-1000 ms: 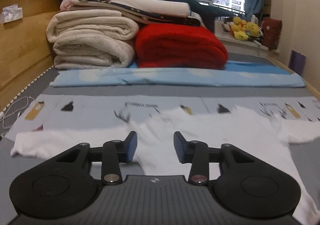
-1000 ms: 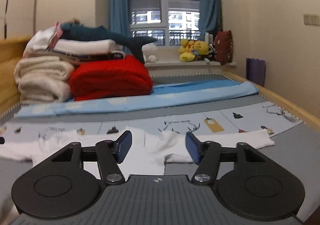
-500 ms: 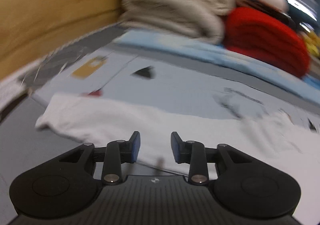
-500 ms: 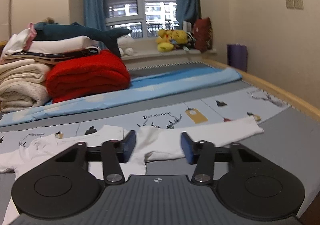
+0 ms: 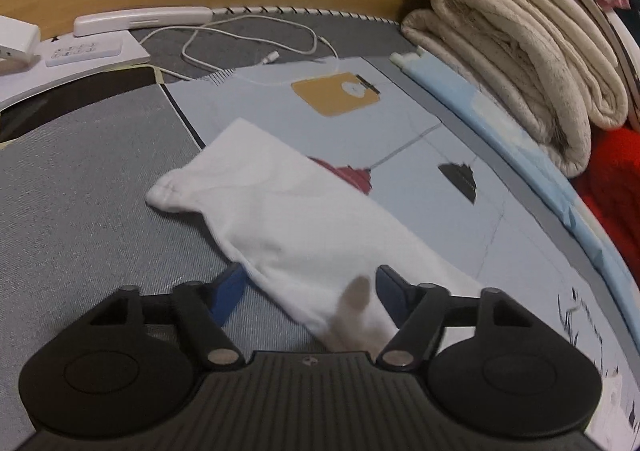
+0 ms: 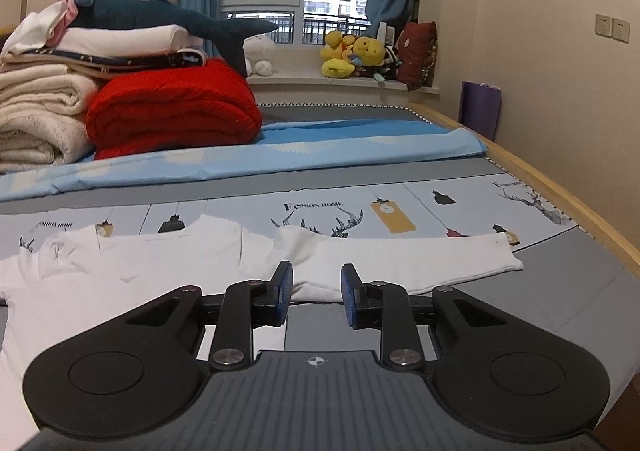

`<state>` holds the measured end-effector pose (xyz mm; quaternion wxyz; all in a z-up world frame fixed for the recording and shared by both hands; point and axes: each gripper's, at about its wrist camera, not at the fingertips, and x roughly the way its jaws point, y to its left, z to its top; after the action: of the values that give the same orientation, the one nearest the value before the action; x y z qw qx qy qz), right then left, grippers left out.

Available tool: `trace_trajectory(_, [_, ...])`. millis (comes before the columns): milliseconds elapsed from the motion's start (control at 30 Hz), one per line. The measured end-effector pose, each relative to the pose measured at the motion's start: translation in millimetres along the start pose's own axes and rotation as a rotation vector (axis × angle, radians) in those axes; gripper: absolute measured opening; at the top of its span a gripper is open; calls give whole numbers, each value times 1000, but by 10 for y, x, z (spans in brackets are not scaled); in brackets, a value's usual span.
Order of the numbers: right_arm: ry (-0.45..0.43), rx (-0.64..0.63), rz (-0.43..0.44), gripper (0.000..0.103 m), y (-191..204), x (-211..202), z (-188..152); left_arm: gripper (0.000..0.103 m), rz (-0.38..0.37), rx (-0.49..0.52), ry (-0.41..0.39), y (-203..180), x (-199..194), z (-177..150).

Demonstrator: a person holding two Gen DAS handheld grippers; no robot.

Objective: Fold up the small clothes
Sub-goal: 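Move the left gripper to the sleeve cuff nearest it, then grasp the sleeve cuff with the left gripper, fold it across the body, release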

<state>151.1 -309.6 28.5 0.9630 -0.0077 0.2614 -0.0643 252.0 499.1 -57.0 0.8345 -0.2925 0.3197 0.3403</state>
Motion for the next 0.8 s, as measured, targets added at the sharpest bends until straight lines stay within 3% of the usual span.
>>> trace_trajectory(33, [2, -10, 3, 27, 23, -4, 6, 37, 12, 2, -4, -1, -7, 2])
trace_trajectory(67, [4, -18, 6, 27, 44, -7, 10, 6, 32, 7, -3, -6, -20, 1])
trace_trajectory(233, [2, -50, 22, 27, 158, 1, 35, 6, 26, 26, -75, -226, -184, 31])
trace_trajectory(333, [35, -109, 49, 27, 374, 117, 20, 6, -26, 54, -130, -454, -442, 58])
trace_trajectory(467, [69, -138, 146, 27, 793, 329, 66, 6, -94, 112, -169, -820, -750, 14])
trace_trajectory(633, [108, -219, 290, 27, 1471, 688, 226, 6, -188, 218, -147, -1380, -949, -183])
trace_trajectory(800, [109, -305, 400, 27, 1984, 993, 224, 6, -263, 271, -75, -1860, -1085, -424])
